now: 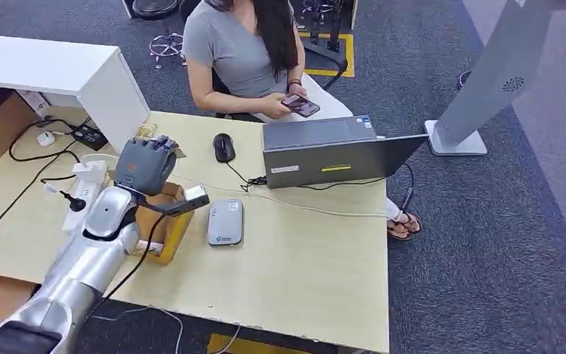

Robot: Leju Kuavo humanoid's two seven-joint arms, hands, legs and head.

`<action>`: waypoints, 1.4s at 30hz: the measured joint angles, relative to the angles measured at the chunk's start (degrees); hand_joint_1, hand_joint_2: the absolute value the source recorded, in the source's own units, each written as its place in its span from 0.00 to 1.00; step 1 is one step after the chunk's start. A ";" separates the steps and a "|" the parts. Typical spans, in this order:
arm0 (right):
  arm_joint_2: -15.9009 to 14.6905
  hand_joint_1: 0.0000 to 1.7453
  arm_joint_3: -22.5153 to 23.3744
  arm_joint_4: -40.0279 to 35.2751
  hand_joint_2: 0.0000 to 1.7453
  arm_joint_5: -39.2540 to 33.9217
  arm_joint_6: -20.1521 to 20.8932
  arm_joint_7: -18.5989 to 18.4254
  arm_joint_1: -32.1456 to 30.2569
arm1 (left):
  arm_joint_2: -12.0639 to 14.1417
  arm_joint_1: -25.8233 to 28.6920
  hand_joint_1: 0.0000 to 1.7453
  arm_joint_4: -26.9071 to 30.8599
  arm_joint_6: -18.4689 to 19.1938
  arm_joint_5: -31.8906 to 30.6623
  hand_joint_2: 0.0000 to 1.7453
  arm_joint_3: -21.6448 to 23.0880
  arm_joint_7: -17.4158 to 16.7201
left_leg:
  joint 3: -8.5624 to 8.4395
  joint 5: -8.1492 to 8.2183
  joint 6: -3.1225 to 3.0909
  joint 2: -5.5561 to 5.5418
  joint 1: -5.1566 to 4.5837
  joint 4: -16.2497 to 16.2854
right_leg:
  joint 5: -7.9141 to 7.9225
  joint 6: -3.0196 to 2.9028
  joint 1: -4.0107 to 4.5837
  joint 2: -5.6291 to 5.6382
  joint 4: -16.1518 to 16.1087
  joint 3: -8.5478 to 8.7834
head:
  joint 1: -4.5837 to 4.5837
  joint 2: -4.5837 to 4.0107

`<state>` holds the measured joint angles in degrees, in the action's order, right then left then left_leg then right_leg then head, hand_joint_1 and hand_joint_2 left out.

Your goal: Pass the card to the sensor for recognition and then transmit it.

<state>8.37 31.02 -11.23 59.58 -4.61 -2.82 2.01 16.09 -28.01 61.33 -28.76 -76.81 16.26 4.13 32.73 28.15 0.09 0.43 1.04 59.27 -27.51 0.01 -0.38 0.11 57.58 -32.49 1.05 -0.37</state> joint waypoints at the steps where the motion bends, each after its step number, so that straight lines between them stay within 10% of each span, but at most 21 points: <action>1: 0.00 0.00 0.00 0.02 0.00 0.02 0.00 0.00 0.00 | -0.09 0.00 1.00 0.00 0.06 -0.09 1.00 0.26 0.00 | 0.00 0.00 0.00 0.00 0.00 0.00 | 0.00 0.00 0.00 0.00 0.00 0.00 | -0.02 0.00; 42: 0.13 0.00 0.00 0.17 0.00 0.81 0.11 -0.35 -0.01 | -6.27 -0.01 1.00 -0.42 2.86 -0.83 1.00 5.22 -1.60 | 0.00 0.00 0.00 -0.02 0.00 0.00 | 0.00 0.01 0.00 -0.01 0.00 0.00 | 0.00 0.00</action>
<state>8.50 31.01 -11.06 60.39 -4.50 -3.17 2.00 9.81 -28.01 60.92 -25.90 -77.64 21.49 2.54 32.73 28.15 0.09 0.41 1.04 59.27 -27.51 0.01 -0.38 0.10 57.58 -32.49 1.05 -0.37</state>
